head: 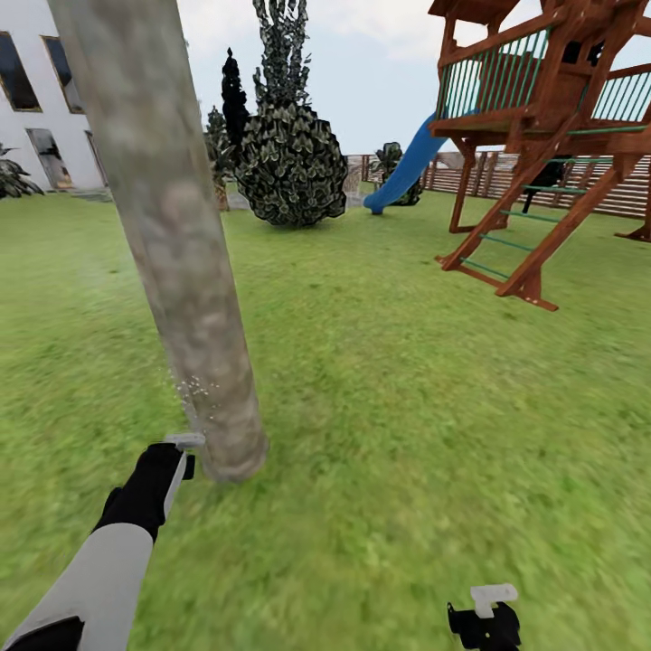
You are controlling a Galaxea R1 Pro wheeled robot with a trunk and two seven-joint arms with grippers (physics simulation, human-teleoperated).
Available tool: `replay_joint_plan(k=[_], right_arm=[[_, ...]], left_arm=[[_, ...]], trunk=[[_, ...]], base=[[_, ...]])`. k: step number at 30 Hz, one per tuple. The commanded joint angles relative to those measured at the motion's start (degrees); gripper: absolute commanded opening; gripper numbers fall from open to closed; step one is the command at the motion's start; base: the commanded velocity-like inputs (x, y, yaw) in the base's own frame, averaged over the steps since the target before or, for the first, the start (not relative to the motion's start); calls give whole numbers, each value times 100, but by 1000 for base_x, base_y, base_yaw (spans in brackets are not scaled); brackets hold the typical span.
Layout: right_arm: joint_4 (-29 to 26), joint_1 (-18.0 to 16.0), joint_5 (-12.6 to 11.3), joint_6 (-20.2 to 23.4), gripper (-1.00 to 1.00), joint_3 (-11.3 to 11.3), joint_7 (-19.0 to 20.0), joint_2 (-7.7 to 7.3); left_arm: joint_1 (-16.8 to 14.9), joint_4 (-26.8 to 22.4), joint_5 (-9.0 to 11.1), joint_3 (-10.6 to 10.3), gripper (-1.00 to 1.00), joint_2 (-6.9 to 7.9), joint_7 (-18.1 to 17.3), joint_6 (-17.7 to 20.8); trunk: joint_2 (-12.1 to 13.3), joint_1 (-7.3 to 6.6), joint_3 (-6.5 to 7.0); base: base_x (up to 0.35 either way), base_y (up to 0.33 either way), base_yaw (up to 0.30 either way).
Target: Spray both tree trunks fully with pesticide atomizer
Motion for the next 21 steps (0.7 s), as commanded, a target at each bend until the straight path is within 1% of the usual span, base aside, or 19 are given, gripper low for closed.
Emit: replay_joint_plan(k=[1, 8, 11, 16, 21], right_arm=[[9, -4, 60, -22, 100, -41, -16, 0], [10, -4, 60, -30, 100, -41, -16, -8], [10, -4, 60, -27, 100, -41, -16, -5], [4, -4, 60, -28, 100, -41, -16, 0], [7, -4, 60, -26, 100, -41, -16, 0]], left_arm=[[16, -4, -28, -1, -100, -21, 16, 17], [39, -12, -28, -8, -100, -47, 14, 6], [65, -45, -28, -13, -100, -49, 14, 2], [73, -81, -28, -7, -100, -49, 3, 7], [73, -99, -30, 25, -100, -33, 3, 7]], trunk=[[-2, 2, -5], [-2, 2, -5], [-2, 2, -5], [-2, 2, -5], [-2, 2, -5]], base=[[269, -169, 228], [268, -169, 31], [192, -226, 0], [40, -276, 29], [1, -285, 231]])
